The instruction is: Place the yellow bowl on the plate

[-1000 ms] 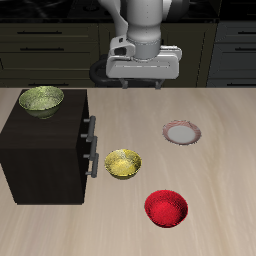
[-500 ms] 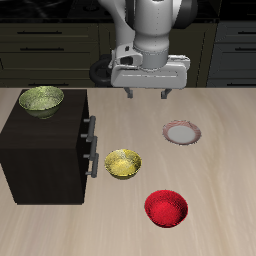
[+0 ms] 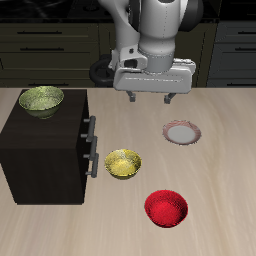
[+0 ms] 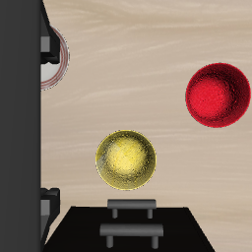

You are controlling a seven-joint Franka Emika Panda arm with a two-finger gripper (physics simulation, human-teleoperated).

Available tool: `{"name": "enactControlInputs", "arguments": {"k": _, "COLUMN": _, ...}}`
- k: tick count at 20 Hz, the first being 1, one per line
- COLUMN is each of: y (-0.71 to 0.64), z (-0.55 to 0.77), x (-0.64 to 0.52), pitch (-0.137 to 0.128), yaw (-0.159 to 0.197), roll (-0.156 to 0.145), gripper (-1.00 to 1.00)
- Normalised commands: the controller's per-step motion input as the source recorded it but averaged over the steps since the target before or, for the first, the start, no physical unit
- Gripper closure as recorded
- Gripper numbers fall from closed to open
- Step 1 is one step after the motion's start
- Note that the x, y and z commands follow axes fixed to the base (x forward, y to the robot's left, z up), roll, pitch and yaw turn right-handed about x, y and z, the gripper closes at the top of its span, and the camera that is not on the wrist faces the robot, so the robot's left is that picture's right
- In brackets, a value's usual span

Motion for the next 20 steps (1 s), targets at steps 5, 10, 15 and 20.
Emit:
{"name": "enactControlInputs", "arguments": {"k": 5, "y": -0.14, "z": 0.09, "x": 0.23, "pitch": 0.006, "yaw": -0.024, "roll": -0.045, "gripper": -1.00}}
{"name": "enactControlInputs", "arguments": {"k": 10, "y": -0.17, "z": 0.04, "x": 0.16, "pitch": -0.003, "yaw": 0.000, "roll": -0.024, "gripper": -1.00}}
{"name": "enactControlInputs", "arguments": {"k": 15, "y": -0.12, "z": 0.01, "x": 0.16, "pitch": 0.006, "yaw": 0.004, "roll": -0.017, "gripper": -1.00}}
{"name": "enactControlInputs", "arguments": {"k": 20, "y": 0.06, "z": 0.08, "x": 0.12, "pitch": -0.024, "yaw": 0.016, "roll": 0.008, "gripper": -1.00}}
